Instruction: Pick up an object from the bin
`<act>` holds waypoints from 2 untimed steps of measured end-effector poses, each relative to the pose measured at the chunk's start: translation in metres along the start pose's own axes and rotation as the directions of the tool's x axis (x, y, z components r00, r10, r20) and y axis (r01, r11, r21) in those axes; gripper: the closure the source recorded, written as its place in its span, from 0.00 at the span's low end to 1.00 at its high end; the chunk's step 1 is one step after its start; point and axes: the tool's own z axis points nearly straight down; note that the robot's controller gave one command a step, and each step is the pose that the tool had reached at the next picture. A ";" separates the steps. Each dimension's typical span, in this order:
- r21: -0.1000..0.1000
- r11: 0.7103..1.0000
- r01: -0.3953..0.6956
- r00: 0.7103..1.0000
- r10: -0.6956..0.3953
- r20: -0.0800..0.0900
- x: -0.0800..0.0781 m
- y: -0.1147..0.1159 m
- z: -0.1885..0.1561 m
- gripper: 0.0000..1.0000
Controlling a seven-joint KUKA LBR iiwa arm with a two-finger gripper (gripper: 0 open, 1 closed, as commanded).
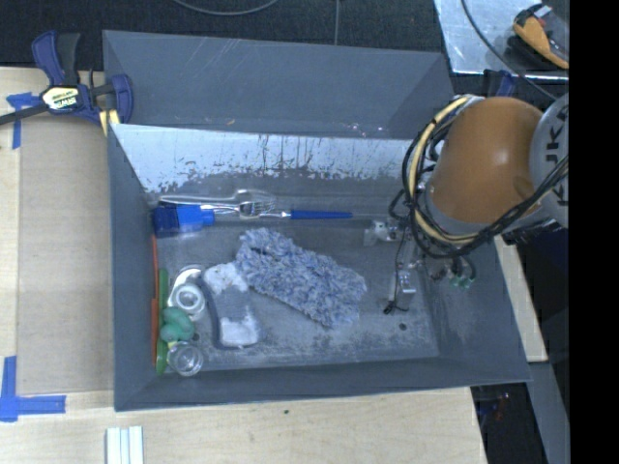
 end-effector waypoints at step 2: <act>0.001 0.950 0.311 0.950 -0.311 0.004 -0.005 0.027 0.019 0.00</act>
Offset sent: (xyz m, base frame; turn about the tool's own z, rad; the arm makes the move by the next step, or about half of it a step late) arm 0.0042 0.0267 -0.0195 -0.3190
